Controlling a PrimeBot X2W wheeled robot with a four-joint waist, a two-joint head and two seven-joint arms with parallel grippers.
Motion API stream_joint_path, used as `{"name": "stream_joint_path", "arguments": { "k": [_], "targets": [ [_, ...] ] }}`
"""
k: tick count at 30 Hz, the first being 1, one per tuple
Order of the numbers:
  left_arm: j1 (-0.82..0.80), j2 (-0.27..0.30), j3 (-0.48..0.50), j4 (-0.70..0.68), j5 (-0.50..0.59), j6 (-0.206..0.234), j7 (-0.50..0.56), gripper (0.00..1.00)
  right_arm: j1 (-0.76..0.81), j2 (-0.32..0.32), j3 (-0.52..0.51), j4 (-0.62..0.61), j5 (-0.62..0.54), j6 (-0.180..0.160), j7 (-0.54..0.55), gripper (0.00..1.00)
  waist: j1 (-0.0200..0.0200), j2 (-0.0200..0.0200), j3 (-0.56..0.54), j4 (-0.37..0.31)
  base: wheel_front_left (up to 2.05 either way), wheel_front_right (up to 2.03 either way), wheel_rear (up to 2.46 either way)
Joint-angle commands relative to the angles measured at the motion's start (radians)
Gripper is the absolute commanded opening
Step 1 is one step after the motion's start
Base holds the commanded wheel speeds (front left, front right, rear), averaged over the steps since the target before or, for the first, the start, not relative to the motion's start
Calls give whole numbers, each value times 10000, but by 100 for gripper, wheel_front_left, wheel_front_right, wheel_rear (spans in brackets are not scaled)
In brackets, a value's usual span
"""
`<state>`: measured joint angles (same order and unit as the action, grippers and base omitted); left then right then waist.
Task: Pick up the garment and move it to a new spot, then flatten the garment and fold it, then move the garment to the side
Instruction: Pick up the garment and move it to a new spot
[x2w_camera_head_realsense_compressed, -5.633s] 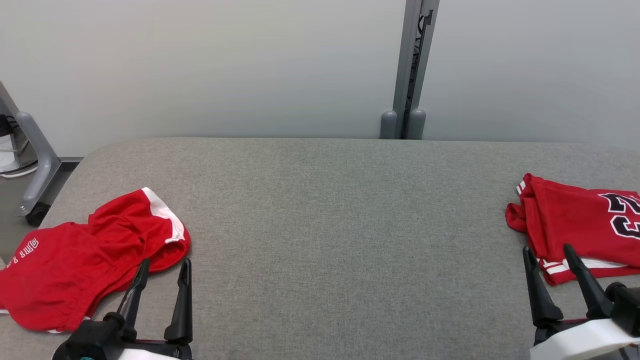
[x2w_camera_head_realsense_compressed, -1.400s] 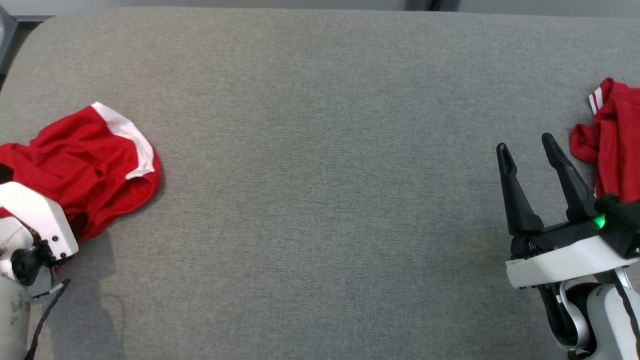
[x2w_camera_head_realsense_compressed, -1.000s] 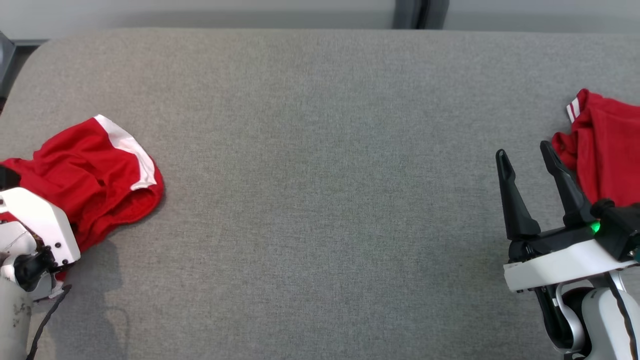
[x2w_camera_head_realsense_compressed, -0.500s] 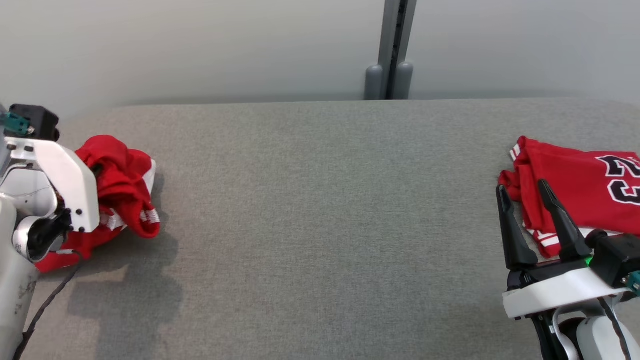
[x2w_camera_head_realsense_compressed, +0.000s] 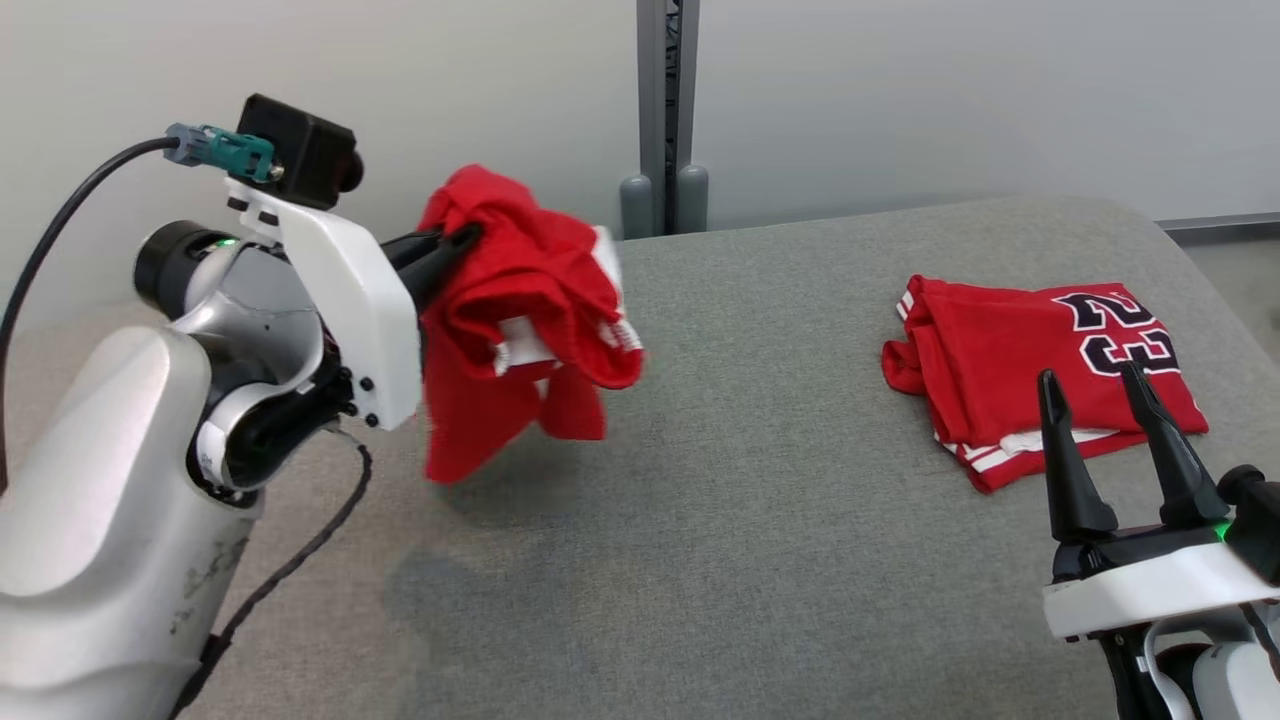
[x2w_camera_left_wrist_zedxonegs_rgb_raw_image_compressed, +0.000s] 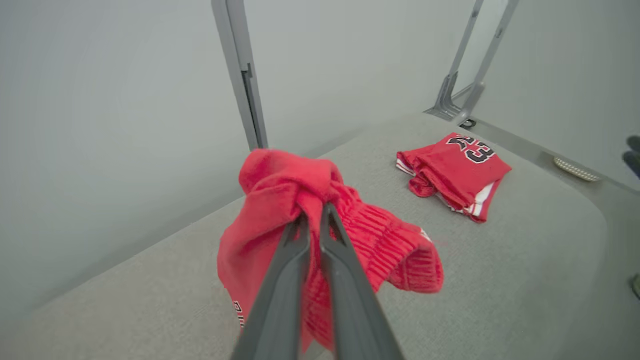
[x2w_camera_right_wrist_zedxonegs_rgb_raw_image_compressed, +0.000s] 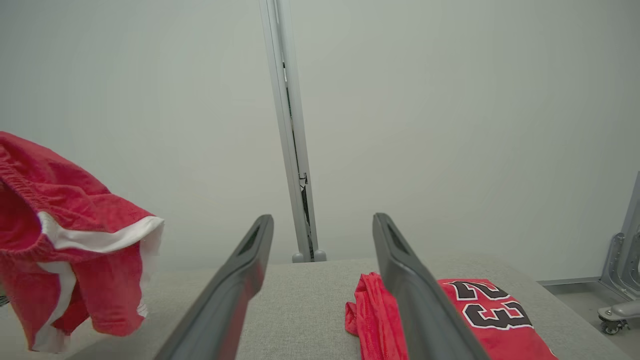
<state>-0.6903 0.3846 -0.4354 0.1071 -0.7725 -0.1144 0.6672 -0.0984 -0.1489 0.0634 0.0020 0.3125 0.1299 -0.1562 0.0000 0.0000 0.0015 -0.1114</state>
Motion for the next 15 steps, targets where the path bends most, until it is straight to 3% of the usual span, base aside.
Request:
{"name": "stream_joint_path", "arguments": {
  "k": [1,7,9,13,14,15],
  "targets": [
    [137,-55,39,-146,-96,66,-25,0,80,-78,-74,-50,-20,19,25,100,0,0,11,-100,0,0,0],
    [1476,-332,-134,-682,-635,398,18,0,240,-56,-78,-112,21,19,104,100,0,0,108,-366,0,0,0],
    [2048,-188,-237,-365,-533,455,-69,5,277,-38,-121,-95,40,19,96,100,0,0,146,-402,0,0,0],
    [2849,156,-319,822,-110,490,-611,5,333,-41,-125,-54,45,19,125,100,0,0,195,-412,0,0,0],
    [2989,186,-273,1193,-96,514,-783,18,343,-52,-134,-53,49,19,126,100,0,0,193,-399,0,0,0],
    [3072,268,-230,1560,16,542,-979,44,352,-74,-113,-49,45,19,153,100,0,0,188,-381,0,0,0]
  ]
}}
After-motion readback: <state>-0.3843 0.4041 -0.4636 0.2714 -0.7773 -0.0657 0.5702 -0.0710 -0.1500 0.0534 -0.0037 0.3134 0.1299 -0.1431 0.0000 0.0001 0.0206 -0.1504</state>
